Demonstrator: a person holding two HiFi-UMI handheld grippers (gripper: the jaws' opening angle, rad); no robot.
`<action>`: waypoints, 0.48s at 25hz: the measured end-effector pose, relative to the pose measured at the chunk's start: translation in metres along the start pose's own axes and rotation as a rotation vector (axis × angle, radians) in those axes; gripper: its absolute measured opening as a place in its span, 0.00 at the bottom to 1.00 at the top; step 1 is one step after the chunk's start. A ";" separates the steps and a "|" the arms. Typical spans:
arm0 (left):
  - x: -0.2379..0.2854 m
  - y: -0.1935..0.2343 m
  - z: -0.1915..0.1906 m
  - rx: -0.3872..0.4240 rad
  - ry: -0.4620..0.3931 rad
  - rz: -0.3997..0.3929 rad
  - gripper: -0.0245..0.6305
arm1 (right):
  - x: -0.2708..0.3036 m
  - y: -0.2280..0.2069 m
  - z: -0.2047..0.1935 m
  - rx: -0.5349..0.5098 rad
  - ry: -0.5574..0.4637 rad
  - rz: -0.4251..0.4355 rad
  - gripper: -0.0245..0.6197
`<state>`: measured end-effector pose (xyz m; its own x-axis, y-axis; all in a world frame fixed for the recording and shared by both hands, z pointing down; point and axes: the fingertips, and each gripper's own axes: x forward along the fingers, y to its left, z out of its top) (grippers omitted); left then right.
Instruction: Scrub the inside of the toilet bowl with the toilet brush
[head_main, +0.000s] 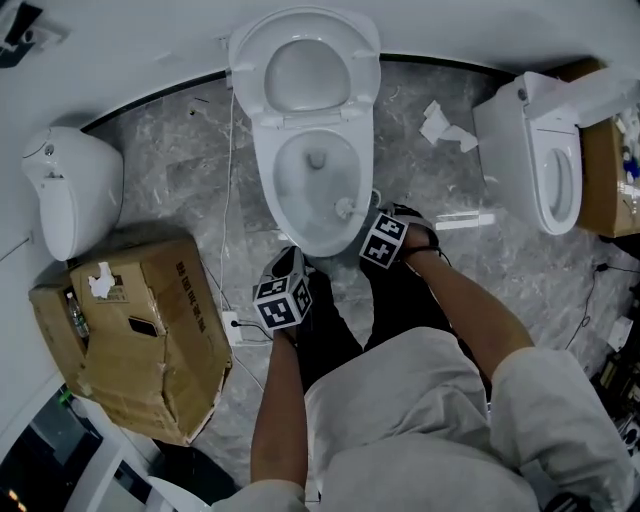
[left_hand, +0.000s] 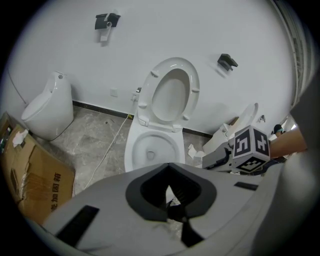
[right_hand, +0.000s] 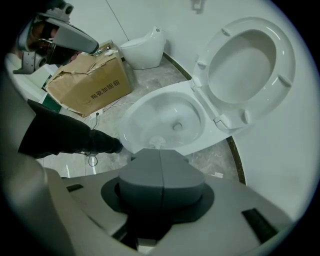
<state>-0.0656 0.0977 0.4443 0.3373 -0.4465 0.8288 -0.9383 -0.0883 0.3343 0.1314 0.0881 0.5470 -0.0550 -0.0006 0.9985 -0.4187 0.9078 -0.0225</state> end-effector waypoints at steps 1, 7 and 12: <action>0.000 0.001 -0.001 -0.003 0.002 0.000 0.07 | 0.000 0.002 0.000 -0.003 0.003 -0.002 0.31; -0.003 0.005 -0.013 0.018 0.023 -0.019 0.07 | 0.001 0.023 0.005 0.008 0.015 -0.004 0.31; -0.006 0.005 -0.015 0.033 0.026 -0.041 0.07 | -0.001 0.036 0.004 0.062 0.013 0.018 0.31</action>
<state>-0.0717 0.1131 0.4475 0.3768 -0.4185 0.8264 -0.9256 -0.1354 0.3535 0.1131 0.1190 0.5453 -0.0514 0.0215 0.9984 -0.4729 0.8801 -0.0433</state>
